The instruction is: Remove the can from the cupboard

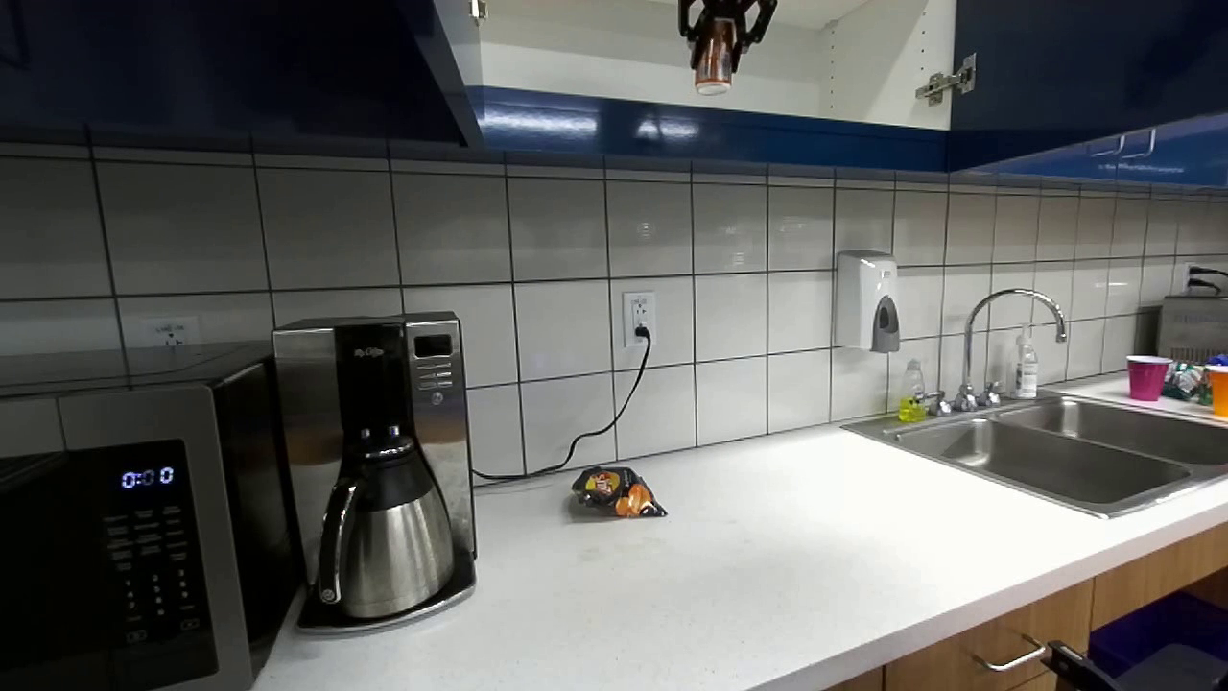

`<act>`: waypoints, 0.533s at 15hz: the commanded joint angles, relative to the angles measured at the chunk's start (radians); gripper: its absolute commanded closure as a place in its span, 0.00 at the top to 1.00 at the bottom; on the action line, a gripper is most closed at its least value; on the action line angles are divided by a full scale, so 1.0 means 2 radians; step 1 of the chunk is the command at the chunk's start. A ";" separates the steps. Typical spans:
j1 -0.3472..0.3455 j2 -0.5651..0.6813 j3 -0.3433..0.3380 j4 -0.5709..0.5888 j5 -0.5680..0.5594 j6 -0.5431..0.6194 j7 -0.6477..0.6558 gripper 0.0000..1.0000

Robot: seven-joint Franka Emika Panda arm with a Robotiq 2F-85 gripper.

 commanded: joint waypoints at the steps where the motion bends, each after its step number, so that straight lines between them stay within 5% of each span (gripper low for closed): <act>1: -0.001 -0.036 -0.001 -0.033 -0.001 -0.009 0.002 0.38; 8: -0.001 -0.111 -0.004 -0.133 0.012 0.012 -0.009 0.38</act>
